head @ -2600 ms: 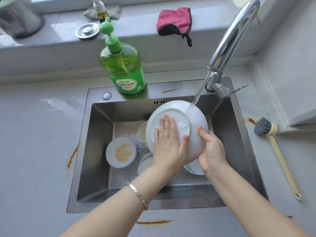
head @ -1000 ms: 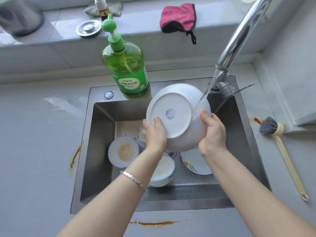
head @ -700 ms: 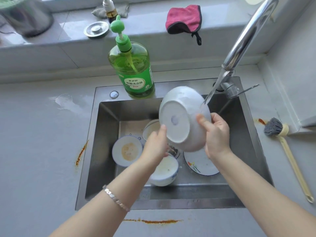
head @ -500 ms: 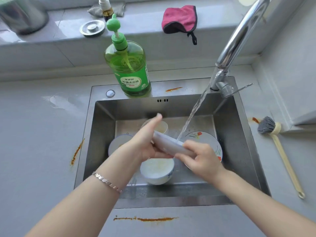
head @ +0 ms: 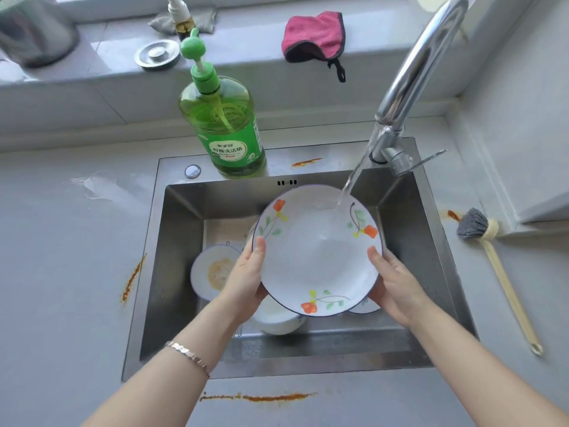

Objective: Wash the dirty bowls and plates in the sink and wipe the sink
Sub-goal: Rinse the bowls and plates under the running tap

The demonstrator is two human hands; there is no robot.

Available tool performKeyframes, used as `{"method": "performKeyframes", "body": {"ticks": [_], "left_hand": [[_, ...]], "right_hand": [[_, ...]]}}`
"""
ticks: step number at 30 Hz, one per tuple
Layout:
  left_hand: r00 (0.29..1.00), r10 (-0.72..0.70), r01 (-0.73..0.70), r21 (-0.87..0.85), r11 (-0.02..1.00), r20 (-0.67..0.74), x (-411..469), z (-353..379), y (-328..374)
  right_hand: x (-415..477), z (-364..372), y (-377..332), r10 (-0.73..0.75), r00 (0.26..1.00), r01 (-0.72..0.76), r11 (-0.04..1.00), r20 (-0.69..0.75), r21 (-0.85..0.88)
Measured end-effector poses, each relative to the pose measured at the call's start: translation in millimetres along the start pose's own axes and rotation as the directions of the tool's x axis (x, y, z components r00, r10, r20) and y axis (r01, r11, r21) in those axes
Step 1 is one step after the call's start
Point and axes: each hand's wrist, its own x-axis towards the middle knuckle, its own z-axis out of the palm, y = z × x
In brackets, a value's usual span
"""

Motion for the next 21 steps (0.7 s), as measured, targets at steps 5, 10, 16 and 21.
{"method": "performKeyframes", "body": {"ticks": [5,10,16,21], "left_hand": [[0.994,-0.104,0.099,0.129,0.987,0.031,7.9,2.9,-7.3],[0.974,-0.225,0.207,0.424,0.882,-0.009,4.6,-1.0,-16.2],[0.975,-0.187,0.222,0.555,0.802,-0.119,1.6,-18.5,-28.2],[0.970,-0.196,0.243,0.565,0.789,-0.143,2.1,-25.6,-30.8]], "right_hand": [[-3.0,1.1,-22.3,-0.127,0.991,0.116,0.976,-0.050,-0.184],[-2.5,1.4,-42.6,-0.317,0.936,0.143,0.744,-0.156,-0.652],[-15.8,25.3,-54.1,-0.358,0.933,0.100,0.132,0.046,-0.986],[-16.5,5.6,-50.3,-0.307,0.952,0.000,-0.050,0.015,-0.999]]}}
